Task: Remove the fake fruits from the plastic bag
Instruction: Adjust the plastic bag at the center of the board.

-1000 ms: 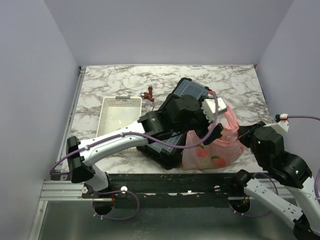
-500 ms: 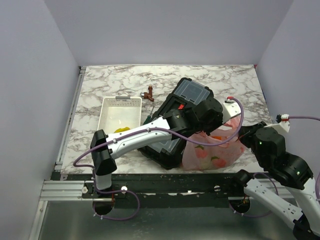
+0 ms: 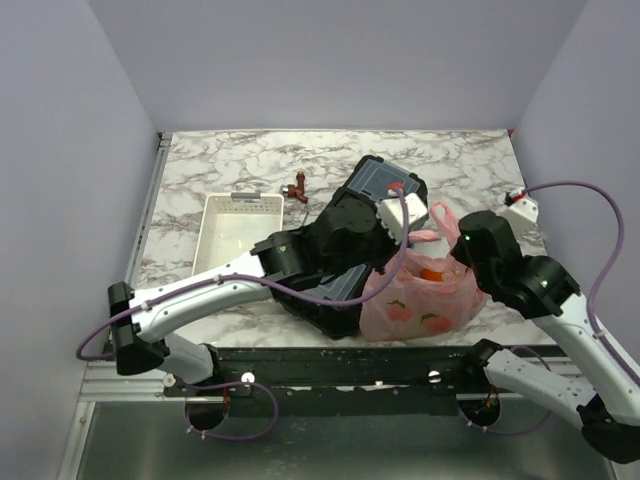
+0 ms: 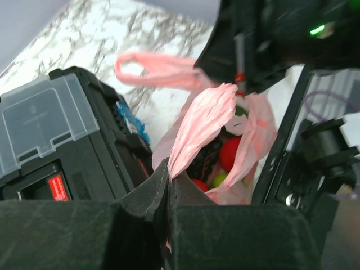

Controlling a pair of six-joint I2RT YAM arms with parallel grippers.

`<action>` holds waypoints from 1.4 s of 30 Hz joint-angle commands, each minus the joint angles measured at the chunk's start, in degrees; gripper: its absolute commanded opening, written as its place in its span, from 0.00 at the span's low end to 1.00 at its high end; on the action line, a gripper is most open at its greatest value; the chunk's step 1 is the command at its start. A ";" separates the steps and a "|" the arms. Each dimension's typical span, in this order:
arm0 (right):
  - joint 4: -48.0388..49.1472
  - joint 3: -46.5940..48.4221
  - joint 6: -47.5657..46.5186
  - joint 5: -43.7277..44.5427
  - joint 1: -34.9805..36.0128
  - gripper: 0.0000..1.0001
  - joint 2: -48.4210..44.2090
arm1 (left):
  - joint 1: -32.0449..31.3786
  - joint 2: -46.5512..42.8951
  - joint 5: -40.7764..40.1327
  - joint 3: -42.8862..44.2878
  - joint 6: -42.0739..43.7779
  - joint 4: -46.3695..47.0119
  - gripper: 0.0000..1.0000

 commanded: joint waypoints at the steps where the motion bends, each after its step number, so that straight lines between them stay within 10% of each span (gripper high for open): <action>1: 1.75 1.40 -5.40 6.25 0.02 0.01 5.17 | 0.71 -7.43 5.19 -11.84 -7.38 13.81 0.00; 6: 2.17 4.08 -8.76 12.39 -3.58 0.01 12.04 | 1.09 -12.61 5.37 -19.99 -11.33 21.99 0.00; 12: 10.26 4.16 -19.54 0.60 -26.76 0.01 15.86 | 1.86 -14.83 5.14 -24.34 -15.74 27.24 0.00; 29: 8.06 29.76 -25.98 -11.44 -27.50 0.06 28.33 | 8.58 -5.79 25.57 -14.17 -27.42 25.93 0.00; 42: -7.79 15.41 -26.73 -28.88 -27.50 0.37 10.20 | 9.55 -6.42 27.55 -16.61 -27.14 27.06 0.00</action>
